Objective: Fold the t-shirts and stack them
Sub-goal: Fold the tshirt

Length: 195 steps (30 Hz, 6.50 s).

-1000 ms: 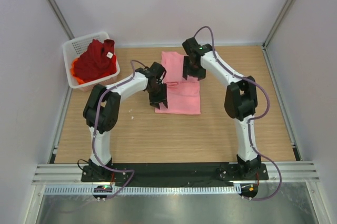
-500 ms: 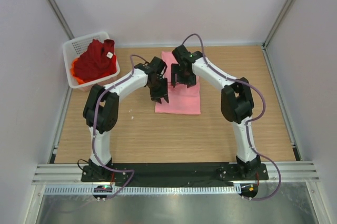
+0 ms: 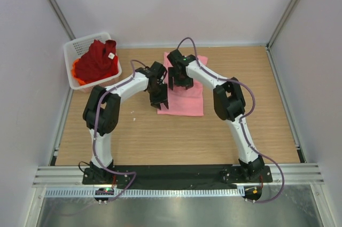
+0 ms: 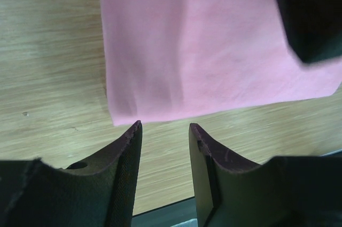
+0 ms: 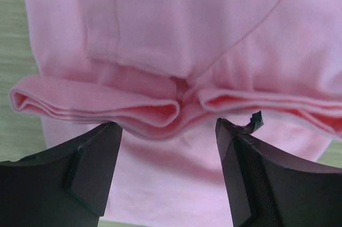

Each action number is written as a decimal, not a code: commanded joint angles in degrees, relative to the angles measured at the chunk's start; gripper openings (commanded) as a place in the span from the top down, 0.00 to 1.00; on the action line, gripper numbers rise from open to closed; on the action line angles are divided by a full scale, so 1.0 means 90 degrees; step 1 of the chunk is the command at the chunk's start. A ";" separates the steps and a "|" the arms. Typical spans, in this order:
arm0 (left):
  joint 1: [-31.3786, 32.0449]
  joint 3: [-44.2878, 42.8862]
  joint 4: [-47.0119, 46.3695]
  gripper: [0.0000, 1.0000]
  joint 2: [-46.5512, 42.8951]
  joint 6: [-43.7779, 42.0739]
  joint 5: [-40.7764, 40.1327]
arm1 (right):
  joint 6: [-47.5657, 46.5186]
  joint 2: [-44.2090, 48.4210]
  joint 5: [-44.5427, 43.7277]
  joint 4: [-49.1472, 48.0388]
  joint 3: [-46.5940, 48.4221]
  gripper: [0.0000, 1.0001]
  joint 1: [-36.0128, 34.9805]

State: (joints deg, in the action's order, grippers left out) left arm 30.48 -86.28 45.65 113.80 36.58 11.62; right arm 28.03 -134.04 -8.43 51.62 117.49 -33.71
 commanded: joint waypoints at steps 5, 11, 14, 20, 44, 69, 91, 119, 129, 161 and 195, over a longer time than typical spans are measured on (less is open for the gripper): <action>-0.0008 0.0406 -0.0228 0.58 -0.0652 -0.0011 0.0106 | -0.0351 -0.0712 -0.0636 0.0203 0.1212 0.23 0.0191; -0.0008 0.0612 -0.0238 0.58 -0.0857 -0.0099 0.0086 | -0.0702 -0.1025 -0.0559 0.0397 0.2062 0.22 0.0435; -0.0017 0.0583 -0.0219 0.58 -0.0847 -0.0158 0.0067 | -0.0722 -0.0879 -0.0402 0.0622 0.2336 0.18 0.0484; -0.0222 0.0358 -0.0160 0.50 -0.0643 -0.0392 0.0329 | -0.0732 0.0454 0.0221 0.1208 0.1616 0.07 0.0718; -0.0672 0.1569 -0.1117 0.37 -0.0779 0.0319 0.1200 | 0.0567 0.4199 0.3280 -0.2170 -0.6276 0.27 0.2027; -0.0808 0.2427 -0.1195 0.37 -0.1656 0.0467 0.0966 | 0.1251 0.3477 0.3553 -0.3079 -0.6980 0.61 0.2350; -0.0652 0.3024 -0.1097 0.34 -0.2850 0.0691 0.1344 | 0.0479 0.6084 0.2880 -0.1635 -0.8517 0.47 0.2379; -0.0496 -0.0872 -0.0687 0.40 0.0763 -0.0607 0.0740 | -0.0458 0.2345 0.1932 -0.0696 -0.3651 0.59 0.2613; -0.0515 -0.1145 -0.0844 0.58 0.1369 -0.0227 0.0741 | -0.0458 0.1672 0.2274 -0.1038 -0.3300 0.62 0.2613; 0.0177 0.3079 -0.1506 0.28 -0.2419 0.1091 0.1014 | 0.0147 0.5127 0.3084 -0.0988 -0.6967 0.18 0.2643; 0.0383 0.3024 -0.2817 0.52 -0.1120 0.0965 0.1063 | -0.0497 0.4668 0.2851 -0.2132 -0.7605 0.52 0.2369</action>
State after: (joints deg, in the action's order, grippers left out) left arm 33.15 -59.00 20.91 103.09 44.84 22.31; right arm 25.10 -92.27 18.76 33.15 49.39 -11.53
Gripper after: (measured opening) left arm 0.478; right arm 0.476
